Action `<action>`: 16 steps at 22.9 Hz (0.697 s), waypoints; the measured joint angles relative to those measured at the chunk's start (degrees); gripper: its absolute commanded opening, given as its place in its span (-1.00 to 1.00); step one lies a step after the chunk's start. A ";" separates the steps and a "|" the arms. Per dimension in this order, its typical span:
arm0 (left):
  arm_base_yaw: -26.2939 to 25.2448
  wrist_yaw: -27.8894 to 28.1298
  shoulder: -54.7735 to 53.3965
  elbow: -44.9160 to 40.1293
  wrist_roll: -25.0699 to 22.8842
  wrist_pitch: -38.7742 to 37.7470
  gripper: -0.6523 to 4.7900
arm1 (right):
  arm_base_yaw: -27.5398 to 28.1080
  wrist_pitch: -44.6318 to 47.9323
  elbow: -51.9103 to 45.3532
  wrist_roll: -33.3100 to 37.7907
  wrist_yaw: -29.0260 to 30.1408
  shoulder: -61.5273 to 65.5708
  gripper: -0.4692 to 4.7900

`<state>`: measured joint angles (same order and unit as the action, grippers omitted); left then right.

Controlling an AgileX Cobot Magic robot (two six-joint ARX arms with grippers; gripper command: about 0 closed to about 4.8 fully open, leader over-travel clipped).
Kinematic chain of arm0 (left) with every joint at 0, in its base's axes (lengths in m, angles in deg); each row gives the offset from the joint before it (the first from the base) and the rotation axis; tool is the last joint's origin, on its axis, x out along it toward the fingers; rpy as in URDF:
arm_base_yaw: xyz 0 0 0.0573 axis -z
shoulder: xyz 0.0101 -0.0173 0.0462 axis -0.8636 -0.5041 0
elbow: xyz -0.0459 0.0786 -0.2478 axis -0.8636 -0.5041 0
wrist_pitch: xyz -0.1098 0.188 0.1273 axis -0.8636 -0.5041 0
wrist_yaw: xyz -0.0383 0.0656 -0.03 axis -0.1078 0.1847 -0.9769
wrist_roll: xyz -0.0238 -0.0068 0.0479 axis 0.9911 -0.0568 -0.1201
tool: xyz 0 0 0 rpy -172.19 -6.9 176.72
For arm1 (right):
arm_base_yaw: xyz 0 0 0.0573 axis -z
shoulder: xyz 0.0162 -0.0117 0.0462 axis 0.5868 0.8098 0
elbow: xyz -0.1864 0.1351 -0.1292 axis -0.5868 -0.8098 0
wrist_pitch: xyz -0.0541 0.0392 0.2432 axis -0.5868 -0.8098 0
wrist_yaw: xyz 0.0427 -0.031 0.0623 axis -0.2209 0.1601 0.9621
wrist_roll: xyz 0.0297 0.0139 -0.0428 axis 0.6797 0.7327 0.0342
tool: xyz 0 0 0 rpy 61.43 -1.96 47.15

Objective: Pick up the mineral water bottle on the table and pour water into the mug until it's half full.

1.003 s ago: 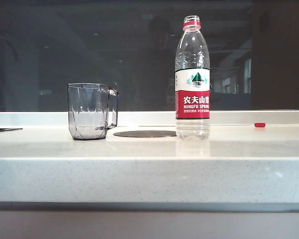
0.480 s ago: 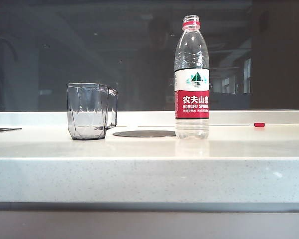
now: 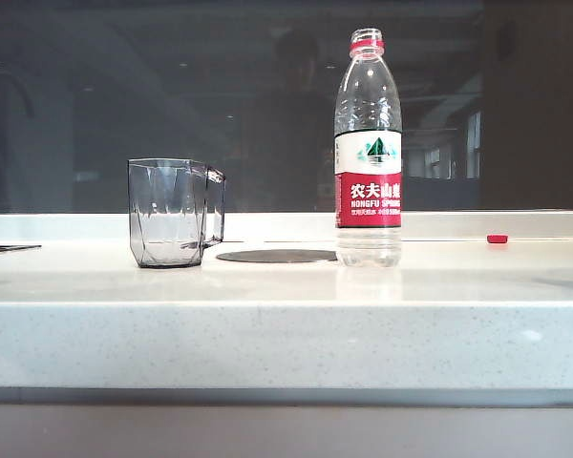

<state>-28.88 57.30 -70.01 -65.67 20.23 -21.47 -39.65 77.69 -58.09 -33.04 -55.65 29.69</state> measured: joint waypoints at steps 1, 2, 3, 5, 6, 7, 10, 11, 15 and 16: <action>1.29 0.04 -0.04 0.00 0.00 0.04 -0.77 | -2.47 -0.66 2.69 -1.66 -2.86 0.96 -0.84; 2.03 0.00 -0.24 0.00 0.00 0.04 -0.77 | -4.52 -1.38 4.72 -3.74 -5.03 2.14 -0.84; 2.89 0.02 -0.35 0.00 0.00 -0.39 -0.77 | -8.92 -2.60 8.22 -8.48 -9.86 5.66 -0.84; 3.67 0.04 -0.42 0.00 0.00 -0.79 -0.77 | -16.48 -3.56 12.00 -16.50 -17.90 14.03 -0.83; 3.91 0.04 -0.66 0.00 0.00 -0.96 -0.77 | -19.58 -3.54 13.07 -19.43 -20.85 17.64 -0.59; 3.96 0.02 -0.83 -0.02 0.00 -1.60 -0.77 | -23.87 -3.15 13.99 -22.93 -24.79 22.84 -0.07; 3.85 0.04 -1.01 0.00 0.00 -2.82 -0.77 | -34.29 5.38 14.43 -29.03 -34.88 38.42 1.00; 3.89 0.04 -1.01 -0.02 0.00 -3.34 -0.77 | -38.07 11.69 14.34 -33.07 -41.11 46.23 1.00; 3.91 0.07 -1.01 0.00 0.00 -3.61 -0.77 | -42.03 38.93 14.43 -36.65 -58.84 66.51 1.00; 3.91 0.11 -0.98 0.00 0.00 -3.65 -0.77 | -41.44 43.52 14.40 -36.72 -59.32 68.87 1.00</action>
<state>-24.96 57.41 -70.99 -65.67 20.23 -25.12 -81.09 121.20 -43.68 -69.76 -114.97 98.56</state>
